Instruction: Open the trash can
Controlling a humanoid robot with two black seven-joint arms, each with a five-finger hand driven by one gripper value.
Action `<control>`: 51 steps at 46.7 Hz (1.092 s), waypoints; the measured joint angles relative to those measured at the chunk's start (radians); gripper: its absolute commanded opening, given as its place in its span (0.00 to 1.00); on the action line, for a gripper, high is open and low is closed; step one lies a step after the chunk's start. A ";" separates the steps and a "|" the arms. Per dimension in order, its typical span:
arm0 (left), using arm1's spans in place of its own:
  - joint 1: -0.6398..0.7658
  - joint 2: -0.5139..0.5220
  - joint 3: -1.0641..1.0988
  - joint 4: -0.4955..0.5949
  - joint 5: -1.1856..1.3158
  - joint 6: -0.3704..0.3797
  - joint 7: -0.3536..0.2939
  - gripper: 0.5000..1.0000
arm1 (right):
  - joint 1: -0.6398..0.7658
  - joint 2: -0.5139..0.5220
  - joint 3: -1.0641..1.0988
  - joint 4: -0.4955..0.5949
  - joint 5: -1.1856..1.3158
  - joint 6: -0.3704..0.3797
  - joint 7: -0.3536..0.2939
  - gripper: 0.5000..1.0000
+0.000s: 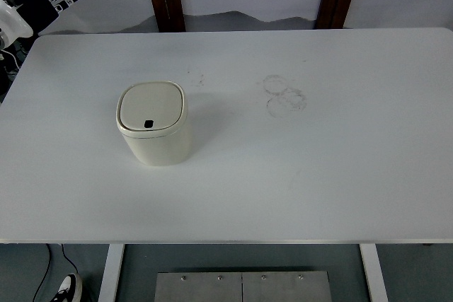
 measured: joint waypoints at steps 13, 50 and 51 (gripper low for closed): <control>0.000 0.002 0.000 0.000 0.000 0.000 0.000 1.00 | 0.000 0.000 0.000 0.000 0.000 0.000 -0.001 0.99; -0.022 0.146 0.007 -0.393 0.001 0.226 0.041 1.00 | 0.000 0.000 -0.001 0.000 0.000 0.000 0.000 0.99; -0.024 0.162 0.007 -0.406 0.001 0.233 0.054 1.00 | 0.000 0.000 -0.001 0.000 0.000 0.000 0.000 0.99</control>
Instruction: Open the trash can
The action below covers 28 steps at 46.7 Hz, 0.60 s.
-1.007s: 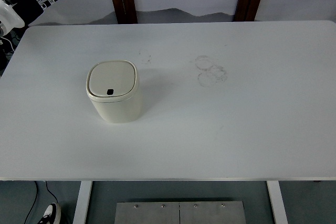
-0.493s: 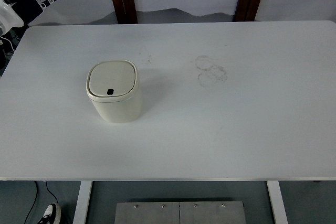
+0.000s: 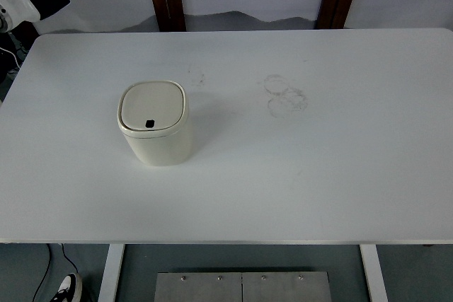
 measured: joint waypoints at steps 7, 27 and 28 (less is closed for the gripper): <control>-0.061 0.076 0.005 -0.089 0.000 0.006 0.097 1.00 | 0.000 0.000 0.000 0.000 0.000 0.000 0.000 0.99; -0.345 0.182 0.362 -0.282 0.001 -0.006 0.226 1.00 | 0.000 0.000 0.001 0.000 0.000 0.000 -0.001 0.99; -0.345 0.182 0.385 -0.288 0.001 -0.007 0.228 1.00 | 0.000 0.000 0.001 0.000 0.000 0.000 0.000 0.99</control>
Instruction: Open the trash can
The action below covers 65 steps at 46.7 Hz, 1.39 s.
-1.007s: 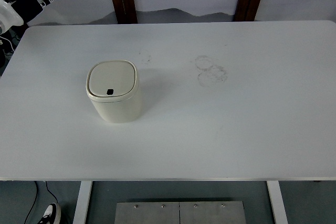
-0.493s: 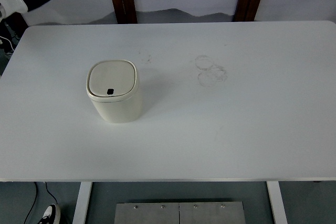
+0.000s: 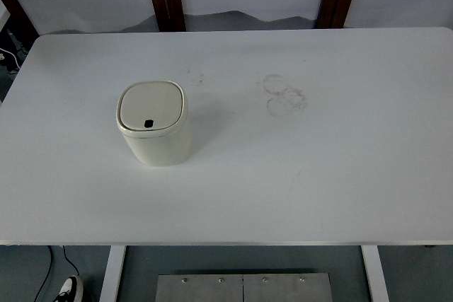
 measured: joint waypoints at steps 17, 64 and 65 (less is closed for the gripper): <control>-0.323 -0.006 0.245 -0.124 0.001 -0.033 0.046 1.00 | 0.000 0.000 0.000 0.000 0.000 0.000 -0.001 0.99; -0.571 -0.127 0.507 -0.123 0.001 -0.185 0.146 1.00 | 0.001 0.000 -0.003 0.000 0.000 0.000 -0.001 0.99; -0.571 -0.128 0.509 -0.123 0.001 -0.185 0.148 1.00 | 0.001 0.000 -0.003 0.000 0.000 0.000 -0.001 0.99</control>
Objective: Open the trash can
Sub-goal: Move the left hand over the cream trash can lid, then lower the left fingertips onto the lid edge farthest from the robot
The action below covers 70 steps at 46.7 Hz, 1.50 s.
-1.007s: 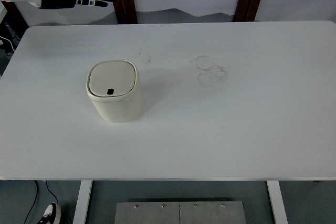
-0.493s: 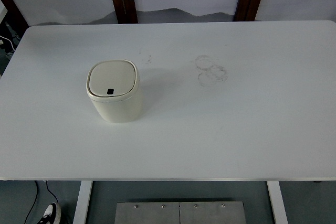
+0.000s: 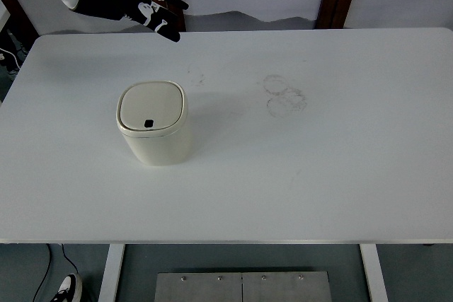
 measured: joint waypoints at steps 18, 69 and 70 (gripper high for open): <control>-0.027 -0.053 0.102 -0.006 0.000 -0.001 0.071 1.00 | 0.000 0.000 0.000 -0.001 0.000 0.000 -0.001 0.99; -0.004 -0.074 0.257 -0.005 0.000 -0.065 0.094 1.00 | 0.002 0.000 0.000 0.000 0.000 0.000 0.001 0.99; -0.003 -0.074 0.263 -0.004 0.000 -0.065 0.094 1.00 | 0.002 0.000 0.000 0.000 0.000 0.000 0.001 0.99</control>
